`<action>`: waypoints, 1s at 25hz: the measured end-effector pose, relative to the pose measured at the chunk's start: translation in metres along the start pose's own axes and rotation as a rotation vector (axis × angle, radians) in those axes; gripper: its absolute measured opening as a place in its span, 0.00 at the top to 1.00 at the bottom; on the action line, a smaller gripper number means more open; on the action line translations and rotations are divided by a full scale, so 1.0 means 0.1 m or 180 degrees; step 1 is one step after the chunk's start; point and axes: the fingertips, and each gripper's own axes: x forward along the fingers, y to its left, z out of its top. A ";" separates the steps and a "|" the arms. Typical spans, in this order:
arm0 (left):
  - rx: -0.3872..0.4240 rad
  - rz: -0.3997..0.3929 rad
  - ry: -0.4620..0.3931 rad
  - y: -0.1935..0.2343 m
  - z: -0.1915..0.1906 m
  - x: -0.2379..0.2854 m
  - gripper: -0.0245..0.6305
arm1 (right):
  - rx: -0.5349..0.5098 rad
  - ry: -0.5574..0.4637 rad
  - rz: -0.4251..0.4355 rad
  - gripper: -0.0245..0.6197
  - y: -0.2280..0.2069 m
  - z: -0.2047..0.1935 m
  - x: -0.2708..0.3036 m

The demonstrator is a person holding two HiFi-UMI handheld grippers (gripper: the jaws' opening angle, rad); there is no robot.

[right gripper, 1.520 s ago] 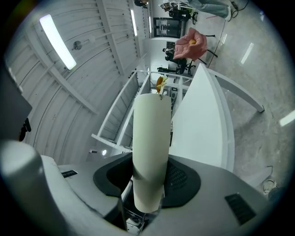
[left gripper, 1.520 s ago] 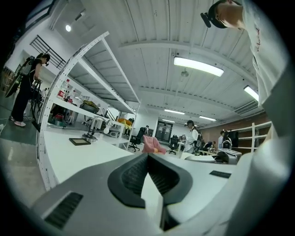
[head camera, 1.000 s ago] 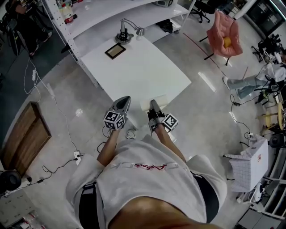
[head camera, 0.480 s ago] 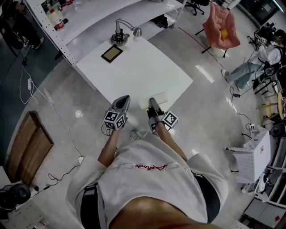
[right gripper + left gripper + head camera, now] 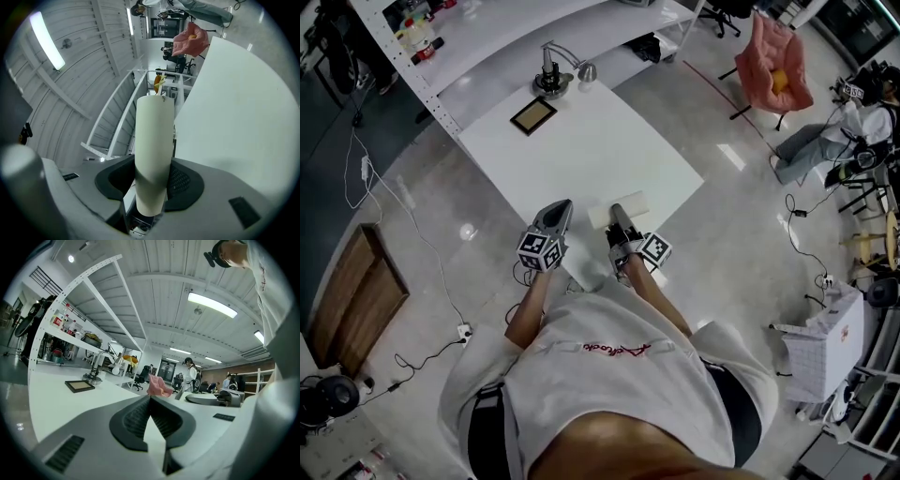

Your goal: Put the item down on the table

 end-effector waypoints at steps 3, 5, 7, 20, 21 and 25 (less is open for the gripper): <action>-0.0003 0.0074 -0.0030 -0.08 0.02 0.09 0.93 | 0.0067 0.0070 -0.0005 0.67 -0.03 0.12 0.03; -0.0014 0.0130 -0.0047 -0.12 0.02 0.14 0.94 | 0.0073 0.0130 -0.0023 0.67 -0.06 0.21 0.05; -0.0036 0.0204 -0.0041 -0.11 0.00 0.16 0.94 | 0.0076 0.0177 -0.0030 0.67 -0.09 0.26 0.08; -0.0138 0.0357 0.0061 -0.34 -0.21 0.12 0.93 | 0.0195 0.0351 -0.0154 0.67 -0.30 0.32 -0.19; -0.0166 0.0364 0.0093 -0.34 -0.26 0.09 0.94 | 0.0232 0.0359 -0.0184 0.67 -0.33 0.28 -0.24; -0.0274 0.0389 0.0187 -0.40 -0.44 0.04 0.93 | 0.0234 0.0442 -0.0328 0.67 -0.46 0.19 -0.42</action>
